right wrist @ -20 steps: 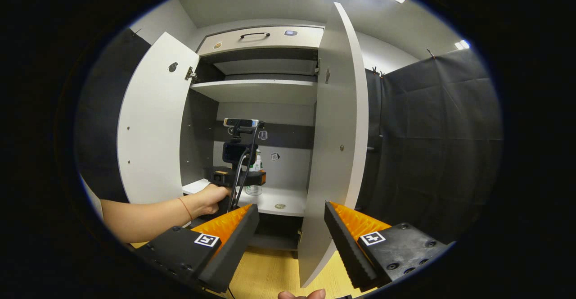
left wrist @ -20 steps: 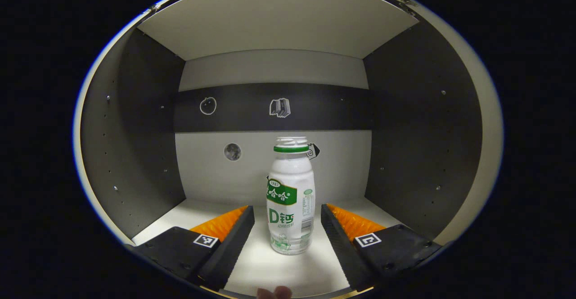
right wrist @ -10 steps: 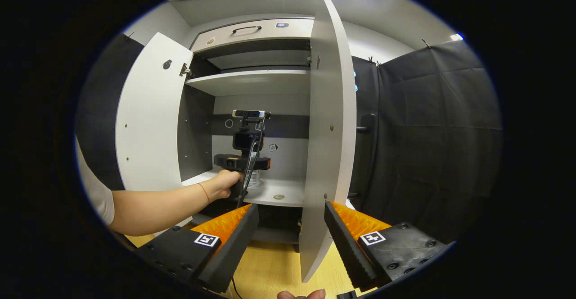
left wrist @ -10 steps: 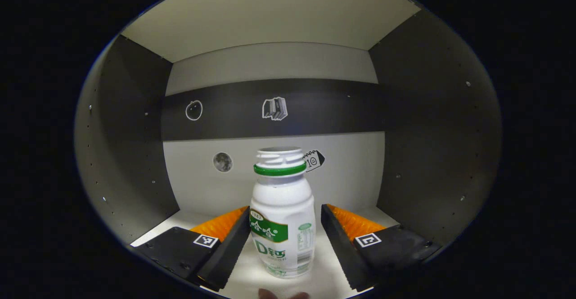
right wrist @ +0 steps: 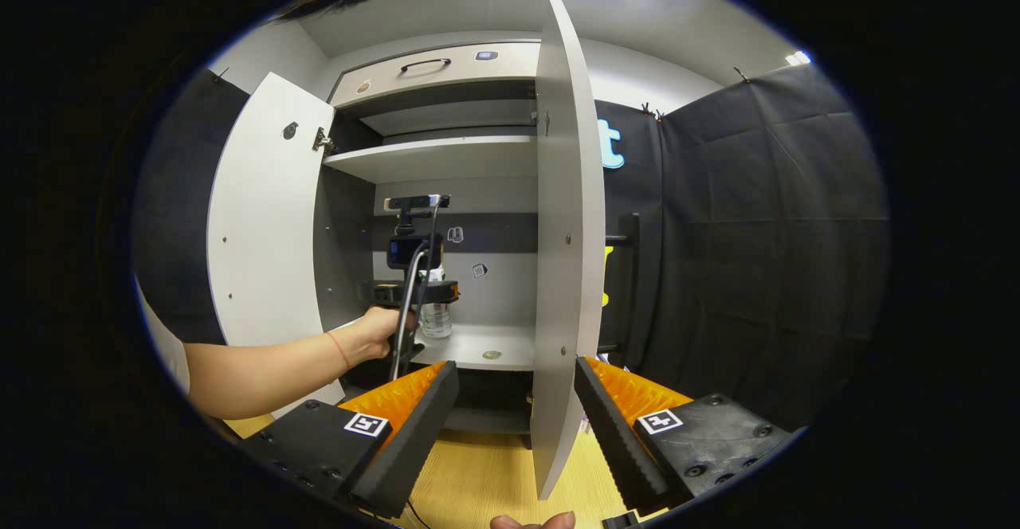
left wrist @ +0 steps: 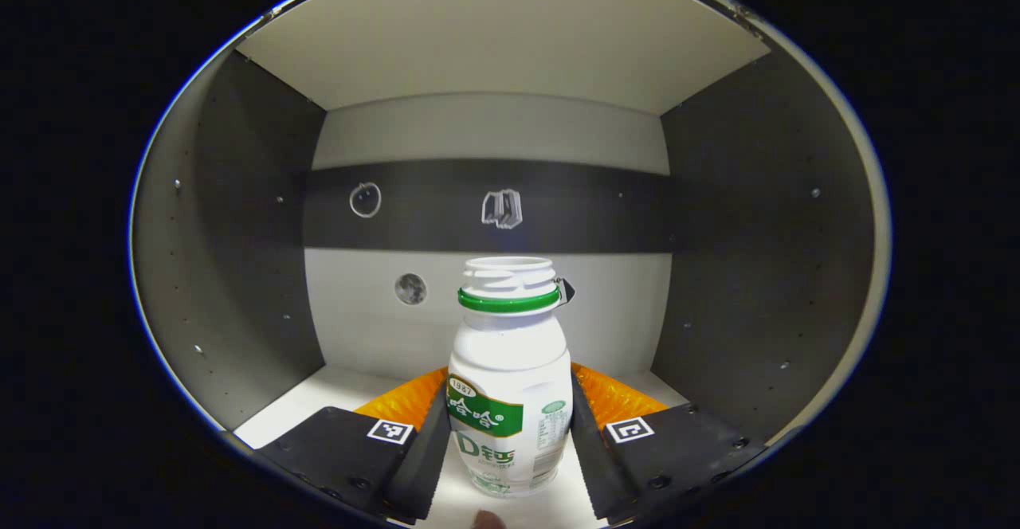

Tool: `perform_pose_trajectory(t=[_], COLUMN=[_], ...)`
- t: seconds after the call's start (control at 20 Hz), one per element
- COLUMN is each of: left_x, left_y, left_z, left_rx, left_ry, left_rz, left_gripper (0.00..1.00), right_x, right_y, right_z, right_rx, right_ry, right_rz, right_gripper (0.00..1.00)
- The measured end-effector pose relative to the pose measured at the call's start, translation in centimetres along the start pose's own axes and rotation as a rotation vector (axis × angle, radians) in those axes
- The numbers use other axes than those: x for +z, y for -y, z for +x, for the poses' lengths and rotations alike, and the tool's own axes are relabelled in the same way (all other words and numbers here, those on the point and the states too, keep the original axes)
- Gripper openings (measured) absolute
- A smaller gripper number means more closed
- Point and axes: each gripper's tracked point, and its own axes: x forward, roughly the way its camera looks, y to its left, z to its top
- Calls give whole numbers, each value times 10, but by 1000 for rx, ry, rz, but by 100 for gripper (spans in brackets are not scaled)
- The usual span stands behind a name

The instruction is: Grasp the bottle in the cabinet with the left hand and place it on the coaster, then close the right door with the right hand and the left door with the left hand.

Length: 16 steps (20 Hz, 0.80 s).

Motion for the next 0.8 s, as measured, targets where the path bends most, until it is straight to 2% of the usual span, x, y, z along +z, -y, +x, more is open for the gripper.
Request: perform_pose_trajectory(t=[0.3,0.55,0.8], left_x=[28,10,-23], left_y=[-21,-38,-54], left_z=[-112,-201,-270], left_rx=[-57,-81,-50], left_ry=[71,74,100], left_rz=[-9,-6,3], left_gripper=[73,73,73], right_x=[8,18,27], right_y=[-16,-24,-29], right_z=[-13,-21,-29], right_rx=[25,14,13], right_ry=[21,56,84], right_rz=[23,-4,-9], right_gripper=[97,98,97])
